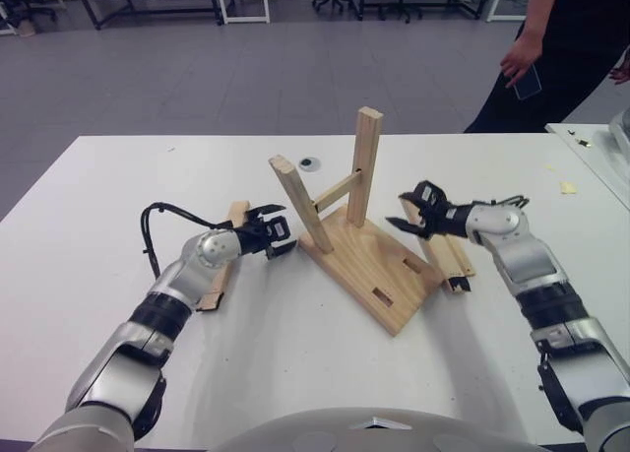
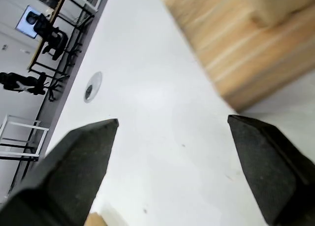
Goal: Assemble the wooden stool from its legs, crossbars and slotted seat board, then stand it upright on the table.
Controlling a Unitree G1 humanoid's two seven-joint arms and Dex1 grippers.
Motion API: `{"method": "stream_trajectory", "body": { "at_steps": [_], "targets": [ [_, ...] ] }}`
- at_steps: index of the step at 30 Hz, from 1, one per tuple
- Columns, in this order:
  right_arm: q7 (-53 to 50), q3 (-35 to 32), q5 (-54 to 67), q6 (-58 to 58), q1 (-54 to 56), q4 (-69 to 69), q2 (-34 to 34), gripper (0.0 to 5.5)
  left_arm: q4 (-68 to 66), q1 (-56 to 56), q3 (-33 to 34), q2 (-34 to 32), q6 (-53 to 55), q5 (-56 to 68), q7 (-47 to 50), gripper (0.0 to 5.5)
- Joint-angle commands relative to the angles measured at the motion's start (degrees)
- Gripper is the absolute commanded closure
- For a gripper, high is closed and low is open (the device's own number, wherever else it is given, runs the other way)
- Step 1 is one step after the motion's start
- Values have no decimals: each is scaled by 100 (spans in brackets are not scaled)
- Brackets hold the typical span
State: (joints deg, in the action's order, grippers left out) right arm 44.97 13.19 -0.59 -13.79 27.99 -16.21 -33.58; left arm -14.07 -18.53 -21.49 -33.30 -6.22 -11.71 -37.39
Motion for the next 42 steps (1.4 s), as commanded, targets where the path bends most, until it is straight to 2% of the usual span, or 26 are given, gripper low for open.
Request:
{"method": "stream_trajectory", "body": {
  "at_steps": [1,4,7,12,15,19,21,25,27,37,42],
  "targets": [
    [486,606,-475,259,-239,-187,-169,250,1309,729,-15,-385,770,0,-572,140],
    [951,778,-474,207,-468,165,-321,250,1686,839,-161,-156,1213,-97,-613,140],
    [1246,648,-168,-112,-701,871,-381,250,1279,556,-325,573,1452,-205,-160,140],
    [833,513,-253,-445,-1045,1382,-154,250,528,202,-123,816,1379,-367,307,140],
    [-34,-151,-273,-665,-1230,1737,19,250,746,292,49,648,1373,-324,307,140],
    [-944,-2025,593,-1591,-1731,2634,287,250,1514,608,542,514,1668,-90,411,140],
    [-1179,-2452,668,-1759,-2038,2452,220,250,1801,732,750,693,1872,104,517,140],
    [-1259,-2534,829,-1829,-2464,1885,382,250,2275,912,1426,1152,2281,643,972,140],
    [-1286,-2480,874,-1873,-2605,1788,416,250,2364,962,1609,1163,2410,744,1058,140],
    [-1445,-1969,919,-2344,-2701,1760,594,250,2676,1084,1589,1134,2790,800,1057,140],
    [-1802,-2101,947,-2234,-2709,1684,733,331,2814,1118,1538,1154,2890,792,1061,140]
  ]
}}
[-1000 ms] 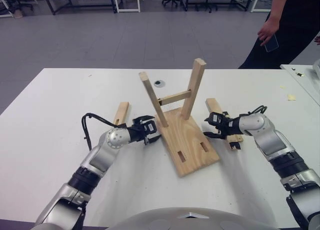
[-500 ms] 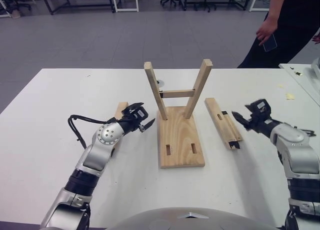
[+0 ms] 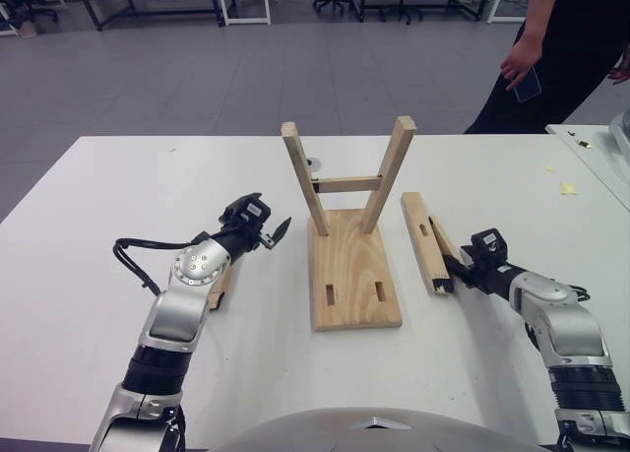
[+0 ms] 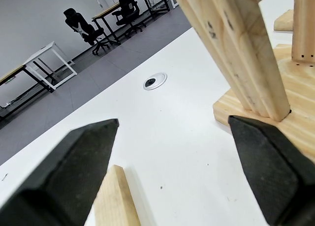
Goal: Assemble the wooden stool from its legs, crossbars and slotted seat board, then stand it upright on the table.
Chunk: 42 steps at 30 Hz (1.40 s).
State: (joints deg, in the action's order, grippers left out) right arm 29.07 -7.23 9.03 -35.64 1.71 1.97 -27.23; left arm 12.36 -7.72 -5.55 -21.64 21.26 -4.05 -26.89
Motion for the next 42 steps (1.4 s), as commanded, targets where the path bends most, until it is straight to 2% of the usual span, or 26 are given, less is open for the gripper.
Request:
{"method": "stream_trajectory", "body": {
  "at_steps": [1,5,9,11,13,15,17,18,21,24,26,28,35,36,42],
  "targets": [
    [-245,-82,13,7,-82,-116,133,350,218,45,-54,-12,168,31,13,140],
    [-298,-68,116,169,-111,8,281,430,538,109,141,0,320,144,74,140],
    [-376,-140,136,327,-89,30,356,504,787,-50,735,47,461,382,352,140],
    [-404,-226,230,331,-32,84,386,508,867,-262,1108,129,505,694,459,140],
    [-405,-704,703,124,143,363,417,508,1191,-601,1686,454,814,1834,356,140],
    [-280,-1604,1627,-237,515,920,165,508,1709,-1039,2236,775,1484,3948,274,140],
    [-66,-2210,2772,-665,1062,1522,-191,508,1917,-1542,2409,949,1953,5910,449,140],
    [17,-2284,3603,-935,1416,1912,-295,508,1890,-1810,2339,1013,2085,6683,525,140],
    [-37,-1677,5481,-1425,2420,2650,-51,508,1611,-2444,1972,1124,2354,7743,584,140],
    [-111,-856,5794,-1596,2796,2860,305,508,1472,-2747,1740,1136,2449,8269,652,140],
    [-185,-604,6068,-1645,2881,2957,309,508,1389,-2875,1652,1042,2495,8500,730,140],
    [-220,-552,6421,-1680,2902,3051,224,508,1367,-2890,1570,936,2503,8627,788,140],
    [-560,-716,6843,-1517,2834,2829,-97,508,1580,-2327,1519,681,2387,8824,884,248],
    [-645,-762,6832,-1453,2839,2776,-108,508,1690,-2175,1532,600,2397,8857,835,276],
    [-825,-825,7106,-1201,2768,2824,-113,508,1757,-1952,1485,389,2245,8942,881,281]
  ]
}}
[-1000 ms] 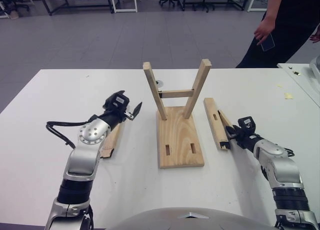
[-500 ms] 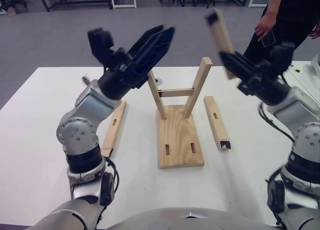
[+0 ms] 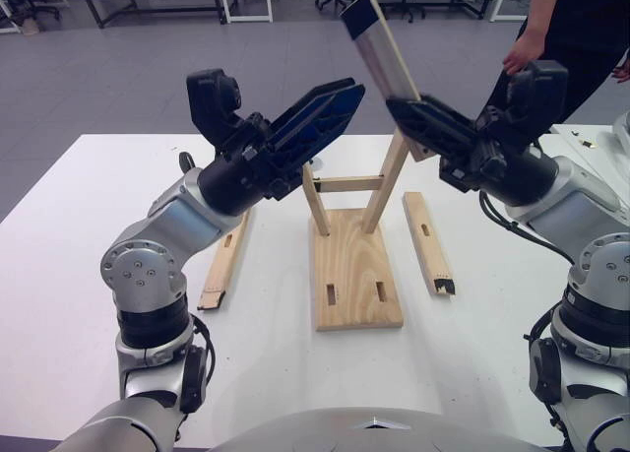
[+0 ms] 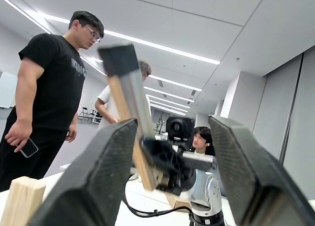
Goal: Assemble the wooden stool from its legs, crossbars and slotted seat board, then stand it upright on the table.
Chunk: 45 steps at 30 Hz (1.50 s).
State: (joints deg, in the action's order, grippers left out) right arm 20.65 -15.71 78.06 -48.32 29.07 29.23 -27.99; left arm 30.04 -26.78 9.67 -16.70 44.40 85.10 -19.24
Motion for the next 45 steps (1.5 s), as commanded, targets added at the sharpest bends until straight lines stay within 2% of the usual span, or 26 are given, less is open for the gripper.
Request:
{"method": "stream_trajectory", "body": {
  "at_steps": [1,4,13,26,30,31,35,39,42,45],
  "targets": [
    [73,78,279,49,-14,163,-68,508,-48,-130,75,-227,-66,221,192,281],
    [218,173,514,-21,-123,291,-174,508,-128,-290,243,-461,-78,628,371,281],
    [724,751,324,-122,-380,313,-465,508,-58,-422,33,-533,-170,1092,409,281],
    [737,750,946,21,-270,185,-412,508,1,-326,-79,-621,-279,1154,266,494],
    [599,805,1050,67,-215,131,-380,508,15,-308,-90,-670,-315,1164,191,503],
    [544,819,1018,70,-224,114,-385,471,15,-309,-77,-694,-327,1178,183,504],
    [404,836,764,97,-323,60,-433,388,42,-257,40,-899,-356,1102,302,509],
    [527,590,55,91,-1202,318,-869,304,226,559,611,-1377,-397,1081,744,509],
    [578,214,-459,256,-2226,462,-1025,281,110,1732,1318,-1677,-396,779,884,509],
    [400,-15,-940,566,-2950,341,-782,281,-558,2537,1785,-1753,-714,-342,818,509]
  ]
}}
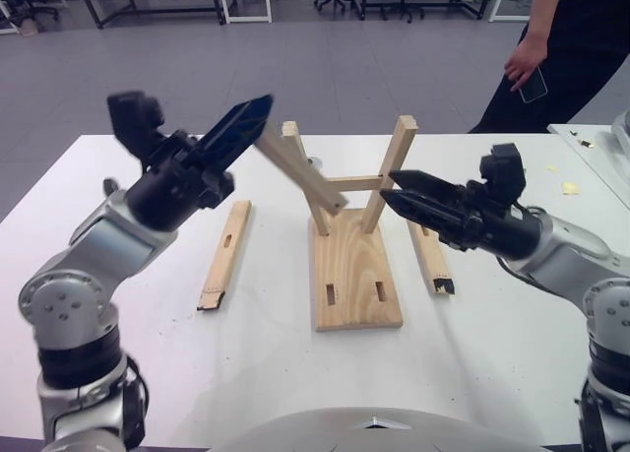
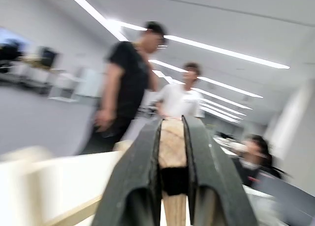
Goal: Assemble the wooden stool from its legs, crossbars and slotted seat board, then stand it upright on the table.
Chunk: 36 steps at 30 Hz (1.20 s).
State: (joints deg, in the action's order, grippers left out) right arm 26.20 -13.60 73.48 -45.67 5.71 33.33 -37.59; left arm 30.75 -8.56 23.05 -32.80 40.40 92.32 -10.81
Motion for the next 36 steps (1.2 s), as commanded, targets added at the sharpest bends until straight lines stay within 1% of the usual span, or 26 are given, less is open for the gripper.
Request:
{"method": "stream_trajectory", "body": {
  "at_steps": [1,5,8,11,19,23,28,32,36],
  "targets": [
    [-198,-159,-719,420,-753,-148,283,281,-861,786,422,-81,-462,-1450,-57,509],
    [-275,168,-1648,819,-978,-546,645,281,-1496,961,-48,299,-1078,-2967,-295,509],
    [-236,288,-2011,999,-1024,-738,860,281,-2033,1025,-165,602,-1539,-3714,-462,509],
    [-212,290,-2145,1073,-1051,-811,1011,281,-2328,1010,-201,769,-1916,-4262,-622,509],
    [-99,333,-2304,1016,-996,-836,1137,281,-2588,782,-326,1160,-2218,-4874,-747,509],
    [-85,337,-2330,1005,-1048,-804,1139,281,-2619,834,-299,1173,-2285,-5145,-719,509],
    [-83,325,-2391,1000,-1105,-771,1166,281,-2341,1043,-321,1098,-2171,-5476,-505,509],
    [-91,326,-2464,1007,-1124,-763,1182,281,-2228,1103,-528,1165,-2035,-5858,-254,509],
    [-120,303,-2566,1050,-1083,-820,1195,281,-2265,1223,-885,1222,-1998,-6532,97,509]
  ]
}}
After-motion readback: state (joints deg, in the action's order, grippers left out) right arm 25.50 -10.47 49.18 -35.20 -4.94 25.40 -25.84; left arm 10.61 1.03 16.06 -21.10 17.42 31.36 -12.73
